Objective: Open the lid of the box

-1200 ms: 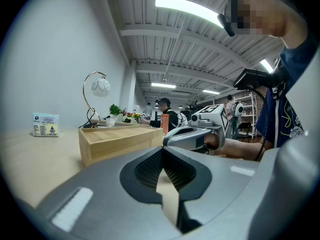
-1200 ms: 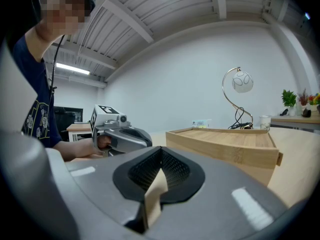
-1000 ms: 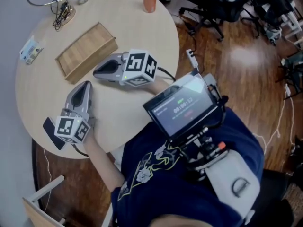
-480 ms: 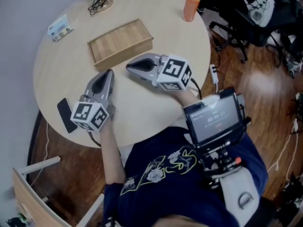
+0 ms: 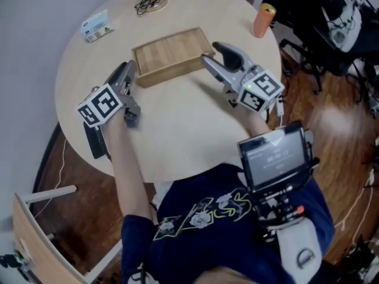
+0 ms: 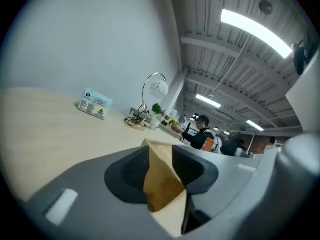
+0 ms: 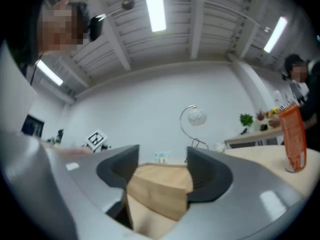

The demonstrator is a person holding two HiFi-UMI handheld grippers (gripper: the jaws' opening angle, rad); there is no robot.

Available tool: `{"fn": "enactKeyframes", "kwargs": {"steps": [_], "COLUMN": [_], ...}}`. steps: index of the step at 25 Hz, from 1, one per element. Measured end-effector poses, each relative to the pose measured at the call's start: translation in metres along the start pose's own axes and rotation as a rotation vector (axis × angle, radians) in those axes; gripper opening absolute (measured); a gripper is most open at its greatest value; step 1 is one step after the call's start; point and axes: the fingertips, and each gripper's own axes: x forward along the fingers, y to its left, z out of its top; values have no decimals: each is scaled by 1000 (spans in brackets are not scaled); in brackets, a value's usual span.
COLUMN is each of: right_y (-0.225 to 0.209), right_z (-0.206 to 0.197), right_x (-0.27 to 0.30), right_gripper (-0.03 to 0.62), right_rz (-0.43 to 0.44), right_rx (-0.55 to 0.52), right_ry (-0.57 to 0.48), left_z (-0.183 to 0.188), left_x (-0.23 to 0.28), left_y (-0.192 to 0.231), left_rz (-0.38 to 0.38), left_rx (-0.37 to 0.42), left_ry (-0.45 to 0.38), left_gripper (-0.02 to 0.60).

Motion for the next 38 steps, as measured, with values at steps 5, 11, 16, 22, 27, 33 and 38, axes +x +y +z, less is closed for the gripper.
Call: {"fn": "enactKeyframes", "kwargs": {"steps": [5, 11, 16, 22, 27, 33, 38], "right_y": [-84, -91, -121, -195, -198, -121, 62], "right_z": [-36, -88, -76, -48, -12, 34, -6], "right_x": [19, 54, 20, -85, -109, -87, -21], "right_gripper": [307, 170, 116, 83, 98, 256, 2], "right_rz": [-118, -112, -134, -281, -406, -385, 363], "right_rx": [369, 718, 807, 951, 573, 37, -90], "right_ry": [99, 391, 385, 196, 174, 128, 81], "left_z": [-6, -7, -4, -4, -1, 40, -30], "left_x": [20, 26, 27, 32, 29, -53, -64], "left_y": [27, 23, 16, 13, 15, -26, -120], "left_rz": [55, -61, 39, 92, 100, -102, -532], "left_rx": [-54, -256, -121, -76, -74, 93, 391], "left_ry": [60, 34, 78, 77, 40, -342, -251], "left_gripper": [193, 96, 67, 52, 39, 3, 3]}}
